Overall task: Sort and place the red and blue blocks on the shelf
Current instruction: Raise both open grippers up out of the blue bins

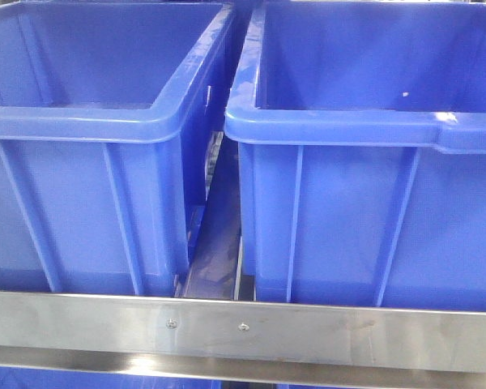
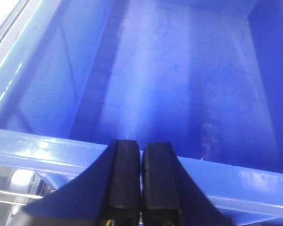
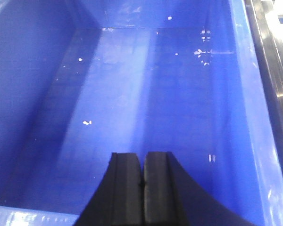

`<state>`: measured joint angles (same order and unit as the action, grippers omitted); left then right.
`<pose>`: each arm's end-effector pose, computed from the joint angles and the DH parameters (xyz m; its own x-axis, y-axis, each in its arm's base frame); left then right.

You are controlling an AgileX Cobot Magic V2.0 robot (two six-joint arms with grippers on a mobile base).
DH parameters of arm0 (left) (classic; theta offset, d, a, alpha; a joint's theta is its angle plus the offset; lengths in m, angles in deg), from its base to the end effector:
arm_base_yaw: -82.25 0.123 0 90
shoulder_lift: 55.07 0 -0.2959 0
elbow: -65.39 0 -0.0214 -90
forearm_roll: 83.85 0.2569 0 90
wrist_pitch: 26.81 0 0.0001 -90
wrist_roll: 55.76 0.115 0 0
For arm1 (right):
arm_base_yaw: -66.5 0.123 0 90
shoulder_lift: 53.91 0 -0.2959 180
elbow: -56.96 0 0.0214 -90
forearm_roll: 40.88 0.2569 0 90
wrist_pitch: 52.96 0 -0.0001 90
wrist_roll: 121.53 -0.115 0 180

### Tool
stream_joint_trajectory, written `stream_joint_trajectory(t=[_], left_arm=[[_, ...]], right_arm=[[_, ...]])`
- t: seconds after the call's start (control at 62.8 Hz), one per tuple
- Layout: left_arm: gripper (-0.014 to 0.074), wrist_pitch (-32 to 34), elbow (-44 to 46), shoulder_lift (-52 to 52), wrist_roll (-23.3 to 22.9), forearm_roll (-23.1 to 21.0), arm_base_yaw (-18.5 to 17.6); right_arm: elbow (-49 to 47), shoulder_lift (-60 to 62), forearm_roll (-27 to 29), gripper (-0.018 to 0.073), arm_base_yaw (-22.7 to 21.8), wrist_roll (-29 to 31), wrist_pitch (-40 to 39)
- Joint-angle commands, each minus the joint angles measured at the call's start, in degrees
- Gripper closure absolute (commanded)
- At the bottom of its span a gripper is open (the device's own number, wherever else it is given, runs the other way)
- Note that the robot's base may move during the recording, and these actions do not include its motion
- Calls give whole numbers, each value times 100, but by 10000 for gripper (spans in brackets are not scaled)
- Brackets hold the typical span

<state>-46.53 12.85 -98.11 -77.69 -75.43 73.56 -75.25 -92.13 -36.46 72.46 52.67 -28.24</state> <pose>0.1447 -0.0163 0.2725 -0.4327 -0.1782 -0.8837 0.0021 0.9801 -0.1987 0.1287 0.0172 0.3046 -0.3687 0.1328 -0.9200 -0.0720 0.9827 0.1707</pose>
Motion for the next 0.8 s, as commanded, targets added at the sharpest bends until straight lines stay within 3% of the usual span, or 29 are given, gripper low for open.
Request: stream_joint_trajectory(t=[0.0, 0.78], left_arm=[[472, 424, 164, 20, -7, -31, -5], [472, 424, 164, 20, -7, -31, -5]], right_arm=[[-155, 2, -37, 510, 5, 52, -437], [-64, 516, -128, 510, -131, 52, -463]])
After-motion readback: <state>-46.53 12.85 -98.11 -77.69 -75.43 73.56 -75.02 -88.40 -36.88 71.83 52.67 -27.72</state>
